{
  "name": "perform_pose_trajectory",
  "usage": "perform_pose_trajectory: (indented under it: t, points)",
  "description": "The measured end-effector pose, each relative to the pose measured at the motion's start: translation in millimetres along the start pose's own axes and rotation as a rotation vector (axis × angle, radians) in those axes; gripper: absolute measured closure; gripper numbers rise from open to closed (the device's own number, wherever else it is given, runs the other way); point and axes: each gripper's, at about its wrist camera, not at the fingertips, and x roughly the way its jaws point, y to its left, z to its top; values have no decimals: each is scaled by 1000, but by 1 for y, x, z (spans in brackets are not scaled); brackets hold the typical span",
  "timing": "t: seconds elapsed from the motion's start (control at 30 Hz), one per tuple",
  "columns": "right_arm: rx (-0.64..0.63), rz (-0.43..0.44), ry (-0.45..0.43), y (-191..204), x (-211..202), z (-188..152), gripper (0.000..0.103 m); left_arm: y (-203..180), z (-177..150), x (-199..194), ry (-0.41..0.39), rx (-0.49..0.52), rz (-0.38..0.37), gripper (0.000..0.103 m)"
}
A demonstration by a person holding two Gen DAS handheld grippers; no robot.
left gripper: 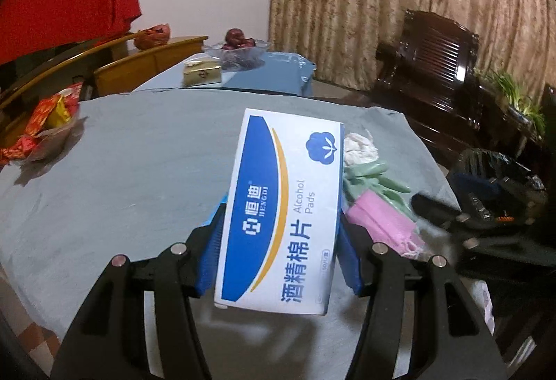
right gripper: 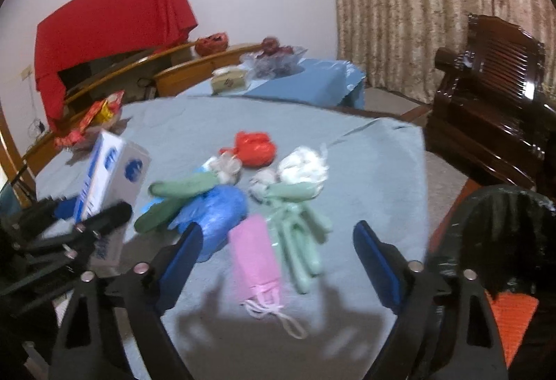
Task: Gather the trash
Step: 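Hold the box in the left tool while the right tool grasps the pink mesh bag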
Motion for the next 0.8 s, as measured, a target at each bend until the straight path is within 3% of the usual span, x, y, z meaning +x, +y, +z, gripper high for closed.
perform_pose_trajectory:
  t: [0.23, 0.43, 0.5, 0.8]
  points:
    - [-9, 17, 116, 11, 40, -15, 47, 22, -6, -1, 13, -23, 35, 48]
    - [-39, 12, 161, 16, 50, -22, 67, 30, -10, 4, 25, -40, 39, 48]
    - [-41, 12, 160, 15, 48, -22, 78, 30, -10, 4, 25, -40, 37, 48]
    - [-21, 40, 112, 6, 23, -13, 82, 19, -6, 0, 9, -26, 28, 48]
